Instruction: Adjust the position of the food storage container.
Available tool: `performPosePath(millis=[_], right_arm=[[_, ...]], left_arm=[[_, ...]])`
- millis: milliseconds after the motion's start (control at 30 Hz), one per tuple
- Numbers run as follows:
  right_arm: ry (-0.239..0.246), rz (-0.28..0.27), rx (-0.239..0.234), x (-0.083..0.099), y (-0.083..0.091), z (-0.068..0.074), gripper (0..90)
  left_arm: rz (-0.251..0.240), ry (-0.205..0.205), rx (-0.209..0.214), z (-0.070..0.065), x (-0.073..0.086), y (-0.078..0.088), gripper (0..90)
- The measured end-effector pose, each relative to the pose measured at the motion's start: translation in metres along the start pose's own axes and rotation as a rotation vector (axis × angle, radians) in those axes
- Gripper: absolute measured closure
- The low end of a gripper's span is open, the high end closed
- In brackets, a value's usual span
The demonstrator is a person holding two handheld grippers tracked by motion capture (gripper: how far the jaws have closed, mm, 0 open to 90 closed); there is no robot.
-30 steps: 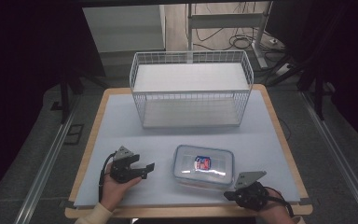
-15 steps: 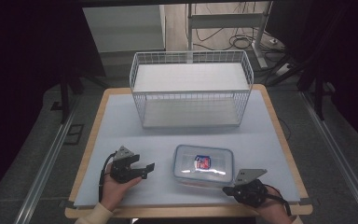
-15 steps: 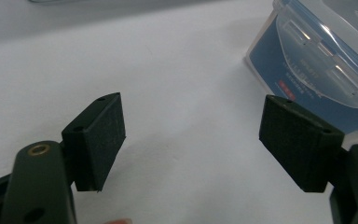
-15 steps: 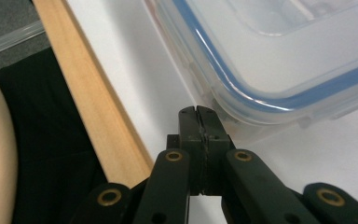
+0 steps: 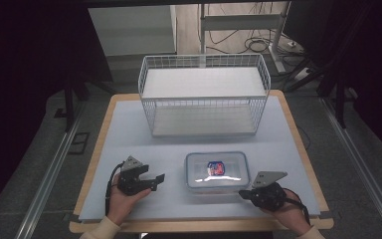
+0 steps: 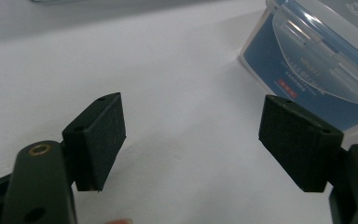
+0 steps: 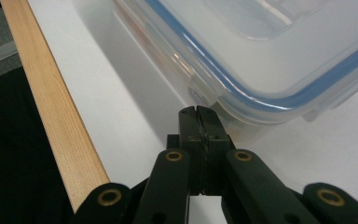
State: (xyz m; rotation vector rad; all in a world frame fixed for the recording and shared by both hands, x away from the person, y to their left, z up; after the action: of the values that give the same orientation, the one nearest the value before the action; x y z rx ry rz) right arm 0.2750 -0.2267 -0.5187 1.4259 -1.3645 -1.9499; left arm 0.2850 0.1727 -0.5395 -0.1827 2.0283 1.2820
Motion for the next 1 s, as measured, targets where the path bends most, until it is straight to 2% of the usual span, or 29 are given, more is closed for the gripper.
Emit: performPosePath(millis=[233, 300, 333, 433, 467, 533, 667, 733, 767, 933, 1000], right_arm=[[-0.010, -0.009, -0.012, 0.002, 0.002, 0.001, 89.9], [-0.005, -0.028, -0.019, 0.002, 0.007, 0.005, 89.9], [-0.012, -0.055, -0.009, 0.003, 0.017, 0.006, 89.9], [-0.033, -0.088, 0.003, 0.003, 0.027, 0.003, 89.8], [-0.064, -0.121, 0.022, 0.002, 0.038, -0.005, 89.8], [-0.079, -0.129, 0.029, 0.002, 0.042, -0.009, 89.8], [-0.160, -0.145, 0.079, -0.003, 0.056, -0.034, 89.8], [-0.202, -0.129, 0.105, -0.009, 0.055, -0.052, 89.7], [-0.202, -0.129, 0.105, -0.009, 0.055, -0.052, 89.7], [-0.243, -0.109, 0.098, -0.015, 0.042, -0.070, 89.5], [-0.246, -0.107, 0.095, -0.013, 0.040, -0.070, 89.5]], left_arm=[[0.000, -0.002, 0.002, 0.000, 0.000, 0.000, 22.5], [-0.002, 0.000, 0.004, 0.000, 0.000, 0.000, 22.5], [-0.003, 0.002, 0.009, 0.001, 0.000, 0.000, 22.5], [0.000, 0.003, 0.013, 0.001, -0.001, 0.000, 22.4], [-0.004, 0.009, 0.020, 0.001, -0.003, 0.001, 22.3], [-0.007, 0.014, 0.021, 0.001, -0.005, 0.002, 22.2], [-0.031, 0.022, 0.027, -0.001, -0.014, 0.006, 22.1], [-0.036, 0.023, 0.033, -0.003, -0.016, 0.008, 21.9], [-0.035, 0.023, 0.035, -0.004, -0.017, 0.008, 21.9], [-0.027, 0.036, 0.040, -0.004, -0.016, 0.007, 22.0], [-0.026, 0.039, 0.040, -0.004, -0.016, 0.007, 22.0]])
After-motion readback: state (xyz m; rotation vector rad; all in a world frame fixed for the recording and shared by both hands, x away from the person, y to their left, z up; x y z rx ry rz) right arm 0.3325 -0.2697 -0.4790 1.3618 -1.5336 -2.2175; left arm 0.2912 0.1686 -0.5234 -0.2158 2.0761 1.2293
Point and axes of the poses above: each handheld gripper's, and its own axes: y roughly backward along the jaws, x roughly out of its underside, z roughly to its left, the point moved 2 cm from there along -y, roughly forward along the jaws, and after that the axes turned 11 degrees about z, right-handed, at the moved point
